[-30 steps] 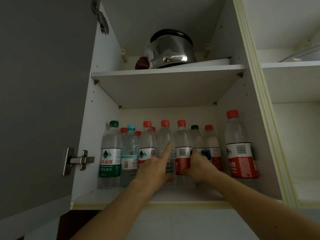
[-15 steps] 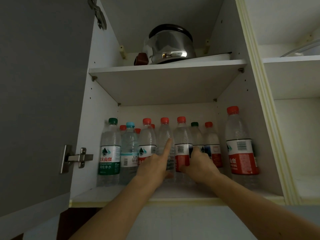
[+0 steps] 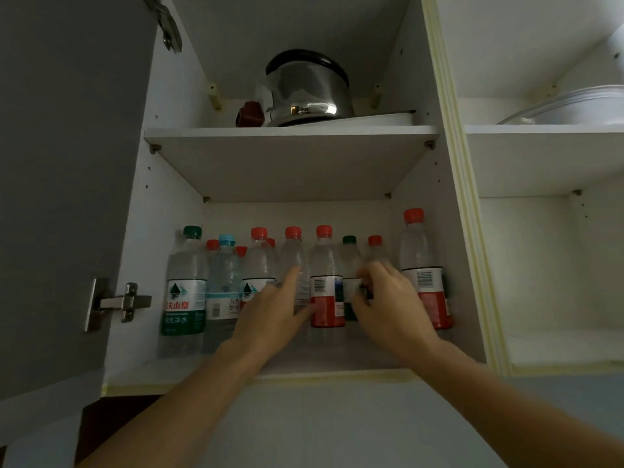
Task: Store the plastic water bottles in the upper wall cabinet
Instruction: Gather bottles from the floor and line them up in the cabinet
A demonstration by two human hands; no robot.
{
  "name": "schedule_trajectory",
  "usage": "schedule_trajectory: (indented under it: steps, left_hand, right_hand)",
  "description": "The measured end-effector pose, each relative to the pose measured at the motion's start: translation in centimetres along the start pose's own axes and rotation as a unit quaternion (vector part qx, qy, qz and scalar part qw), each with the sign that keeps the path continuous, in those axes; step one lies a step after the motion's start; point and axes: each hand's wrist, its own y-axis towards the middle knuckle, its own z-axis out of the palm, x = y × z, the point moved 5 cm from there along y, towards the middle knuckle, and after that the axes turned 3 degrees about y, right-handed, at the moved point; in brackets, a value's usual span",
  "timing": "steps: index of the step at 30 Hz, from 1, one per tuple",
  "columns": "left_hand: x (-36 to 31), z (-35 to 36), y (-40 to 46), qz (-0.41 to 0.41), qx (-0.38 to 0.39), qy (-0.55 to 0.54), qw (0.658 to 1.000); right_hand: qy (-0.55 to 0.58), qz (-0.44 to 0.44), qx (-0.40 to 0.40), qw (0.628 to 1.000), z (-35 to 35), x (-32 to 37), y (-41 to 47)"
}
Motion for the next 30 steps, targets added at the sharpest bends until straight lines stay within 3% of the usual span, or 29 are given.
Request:
schedule_trajectory:
  steps: [3,5,10,15,21,25,27,30]
  left_hand:
    - [-3.4,0.5,1.1,-0.009,0.012,-0.144,0.989]
    - [-6.8,1.7,2.0,-0.001,0.055,-0.224,0.973]
    - [-13.5,6.1,3.6,-0.039,0.139,-0.366,0.919]
    - [-15.3,8.6,4.5,-0.066,0.185,-0.424,0.884]
    - [-12.4,6.9,4.1,-0.079,0.173,-0.415,0.89]
    - [-9.7,5.3,3.0,-0.066,0.177,-0.379,0.906]
    - [-8.1,4.0,2.7,-0.033,0.127,-0.295,0.946]
    - [-5.6,1.7,2.3,0.044,-0.002,-0.072,0.996]
  right_hand:
    - [-0.066,-0.122,-0.115,0.984,-5.1,0.7,-1.8]
    - [-0.112,-0.146,-0.158,0.97,-7.9,0.0,-2.8]
    - [-0.191,-0.124,-0.116,0.967,-10.6,-2.9,-4.7]
    - [-0.165,-0.168,-0.071,0.969,-10.8,-3.1,-6.0]
    - [-0.063,-0.137,-0.001,0.989,-8.2,-2.1,-5.1]
    - [0.027,0.053,0.06,0.996,-4.9,-3.1,-3.0]
    - [0.123,0.143,0.113,0.976,-3.1,-3.7,-1.9]
    - [0.173,0.19,0.151,0.954,-1.1,-4.6,-0.7]
